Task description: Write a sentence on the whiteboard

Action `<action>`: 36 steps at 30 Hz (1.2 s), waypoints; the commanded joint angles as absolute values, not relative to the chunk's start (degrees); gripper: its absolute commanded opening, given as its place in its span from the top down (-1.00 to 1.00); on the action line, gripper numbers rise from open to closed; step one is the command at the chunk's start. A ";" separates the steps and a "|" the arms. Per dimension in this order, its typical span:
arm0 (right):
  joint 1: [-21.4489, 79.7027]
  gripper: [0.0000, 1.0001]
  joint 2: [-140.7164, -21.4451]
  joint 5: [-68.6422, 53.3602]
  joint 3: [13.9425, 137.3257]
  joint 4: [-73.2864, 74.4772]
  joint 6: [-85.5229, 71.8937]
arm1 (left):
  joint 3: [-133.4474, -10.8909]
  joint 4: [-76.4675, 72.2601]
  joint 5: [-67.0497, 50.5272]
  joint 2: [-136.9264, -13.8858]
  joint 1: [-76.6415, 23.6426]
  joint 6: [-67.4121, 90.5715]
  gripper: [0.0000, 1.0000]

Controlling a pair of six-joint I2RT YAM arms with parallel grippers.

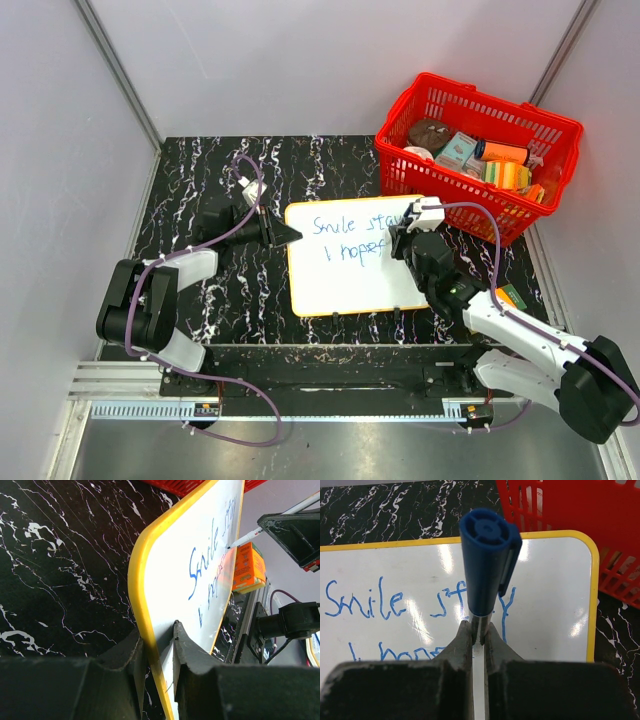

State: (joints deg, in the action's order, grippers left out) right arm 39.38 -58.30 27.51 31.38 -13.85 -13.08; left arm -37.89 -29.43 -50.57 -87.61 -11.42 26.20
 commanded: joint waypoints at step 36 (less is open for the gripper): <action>39.55 1.00 -44.92 24.26 25.50 -18.88 -14.16 | -39.20 -26.45 -38.94 -89.56 -12.66 13.62 1.00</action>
State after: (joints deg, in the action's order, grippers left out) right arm 39.38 -49.69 25.67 27.49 -11.64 -15.73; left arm -38.65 -27.77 -50.04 -87.61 -12.05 25.06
